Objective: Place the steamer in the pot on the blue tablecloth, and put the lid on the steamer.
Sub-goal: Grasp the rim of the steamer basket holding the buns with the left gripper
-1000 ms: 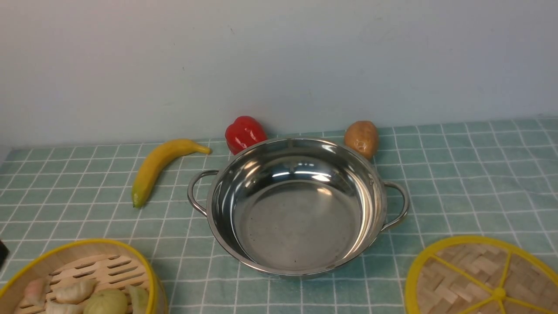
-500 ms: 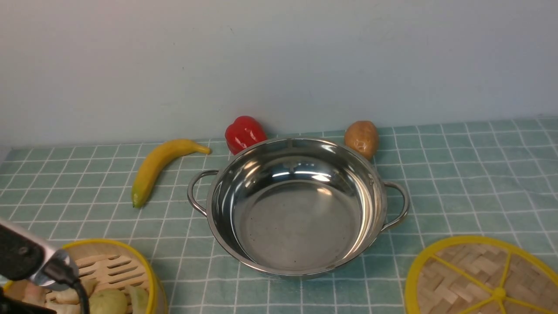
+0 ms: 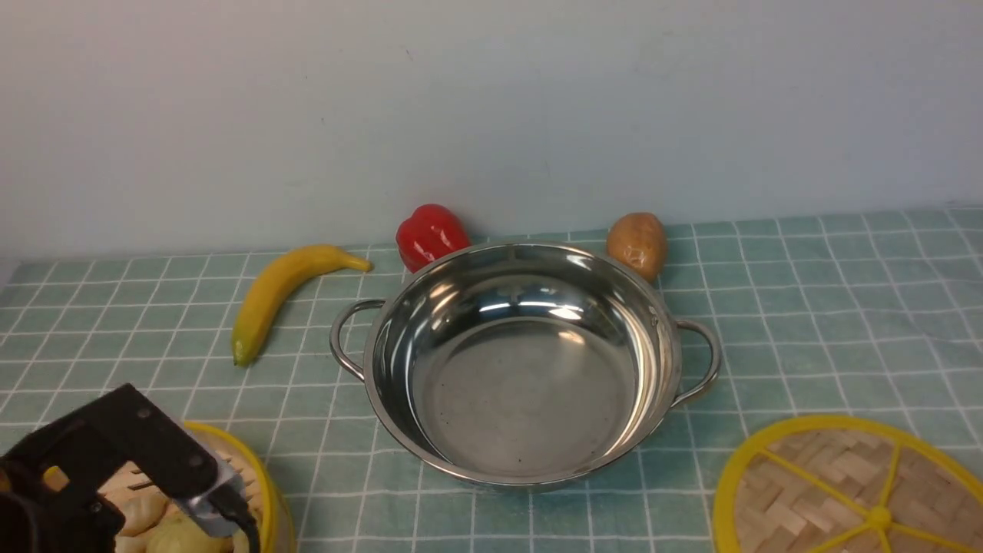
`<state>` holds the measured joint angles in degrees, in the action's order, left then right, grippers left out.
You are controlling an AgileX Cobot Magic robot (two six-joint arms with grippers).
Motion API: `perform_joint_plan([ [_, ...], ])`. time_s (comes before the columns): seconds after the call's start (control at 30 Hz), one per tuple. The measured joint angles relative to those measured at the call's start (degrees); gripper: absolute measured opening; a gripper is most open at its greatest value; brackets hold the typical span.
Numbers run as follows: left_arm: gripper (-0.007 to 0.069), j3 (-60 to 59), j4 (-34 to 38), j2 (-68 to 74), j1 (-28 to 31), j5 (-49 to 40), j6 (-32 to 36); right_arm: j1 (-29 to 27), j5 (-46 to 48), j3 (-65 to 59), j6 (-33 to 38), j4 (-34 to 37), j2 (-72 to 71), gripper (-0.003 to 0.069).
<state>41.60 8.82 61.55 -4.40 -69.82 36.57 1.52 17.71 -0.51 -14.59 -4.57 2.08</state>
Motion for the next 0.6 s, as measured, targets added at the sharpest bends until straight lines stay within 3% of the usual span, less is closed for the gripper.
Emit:
perform_joint_plan([
  [0.27, 0.0387, -0.1, 1.7, 8.1, -1.4, 2.2, -2.1, 0.0, 0.0, 0.0, 0.0, 0.0, 0.0, 0.024],
  [0.6, 0.0316, -0.2, -0.3, 17.5, -1.4, 7.6, -2.1, 0.0, 0.0, 0.0, 0.0, 0.0, 0.0, 0.024],
])
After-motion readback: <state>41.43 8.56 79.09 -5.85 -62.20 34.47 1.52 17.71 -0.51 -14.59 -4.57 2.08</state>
